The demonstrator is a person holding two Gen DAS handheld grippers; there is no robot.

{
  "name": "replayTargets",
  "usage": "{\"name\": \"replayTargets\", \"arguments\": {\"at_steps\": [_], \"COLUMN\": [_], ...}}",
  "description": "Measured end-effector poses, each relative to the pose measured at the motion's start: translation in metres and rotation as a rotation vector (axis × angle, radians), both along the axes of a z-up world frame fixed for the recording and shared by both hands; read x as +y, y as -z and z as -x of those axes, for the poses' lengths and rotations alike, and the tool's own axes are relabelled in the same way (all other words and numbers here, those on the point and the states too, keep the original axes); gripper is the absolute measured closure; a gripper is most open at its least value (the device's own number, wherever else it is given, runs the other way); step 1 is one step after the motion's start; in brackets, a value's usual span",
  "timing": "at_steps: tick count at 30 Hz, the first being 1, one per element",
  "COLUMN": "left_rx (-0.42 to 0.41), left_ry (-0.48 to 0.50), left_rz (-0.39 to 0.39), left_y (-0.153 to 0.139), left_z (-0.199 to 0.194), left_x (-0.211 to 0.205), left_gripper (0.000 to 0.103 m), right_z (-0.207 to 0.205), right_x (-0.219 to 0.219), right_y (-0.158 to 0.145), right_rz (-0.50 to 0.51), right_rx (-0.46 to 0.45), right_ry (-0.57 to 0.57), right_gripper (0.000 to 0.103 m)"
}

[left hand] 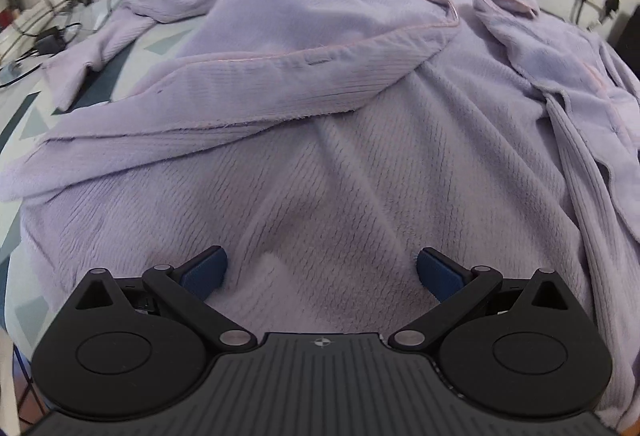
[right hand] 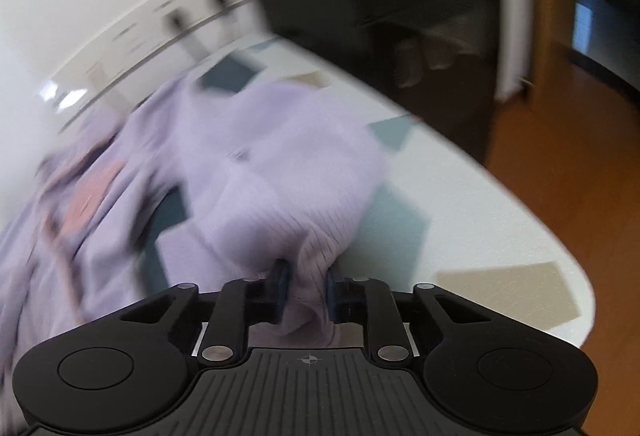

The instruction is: Fold clothes

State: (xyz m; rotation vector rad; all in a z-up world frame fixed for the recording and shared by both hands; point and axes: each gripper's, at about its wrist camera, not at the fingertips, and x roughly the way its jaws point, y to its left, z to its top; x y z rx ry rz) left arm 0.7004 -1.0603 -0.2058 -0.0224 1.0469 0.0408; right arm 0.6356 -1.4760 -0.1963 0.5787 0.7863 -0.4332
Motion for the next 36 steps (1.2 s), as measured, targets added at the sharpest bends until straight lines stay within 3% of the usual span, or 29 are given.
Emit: {"name": "replayTargets", "arguments": {"at_steps": [7,8,12,17,22,32,36], "left_rx": [-0.019,-0.025,-0.031,-0.029,-0.026,0.006,0.009], "left_ry": [0.106,0.117,0.114,0.102,0.069,0.001,-0.032], "left_rz": [0.001,0.001,0.0,-0.001,-0.003,-0.01,-0.017], "left_y": [0.002,0.003,0.003,0.003,0.003,0.001,0.001], "left_z": [0.006,0.008,0.007,0.006,0.008,0.014,0.012], "left_x": [0.005,0.006,0.004,0.004,0.002,-0.001,-0.005], "left_gripper": [0.0,0.0,0.0,0.0,0.0,0.0,0.0], "right_z": [-0.01,-0.011,-0.005,0.028,0.064,0.122,0.138], "right_x": [-0.033,-0.031,-0.017,-0.006,-0.005,0.016,0.03], "right_y": [-0.012,-0.013,-0.015,-0.011,-0.009,0.004,0.002], "right_rz": [0.163,0.165,0.198,0.148,0.114,-0.011,-0.064], "right_rx": [-0.037,-0.035,-0.028,-0.063,-0.079,-0.131,-0.143], "right_ry": [0.267,0.258,0.213,0.166,0.148,-0.005,-0.044], "right_gripper": [0.091,0.09,0.069,0.065,0.053,0.061,0.068]}}
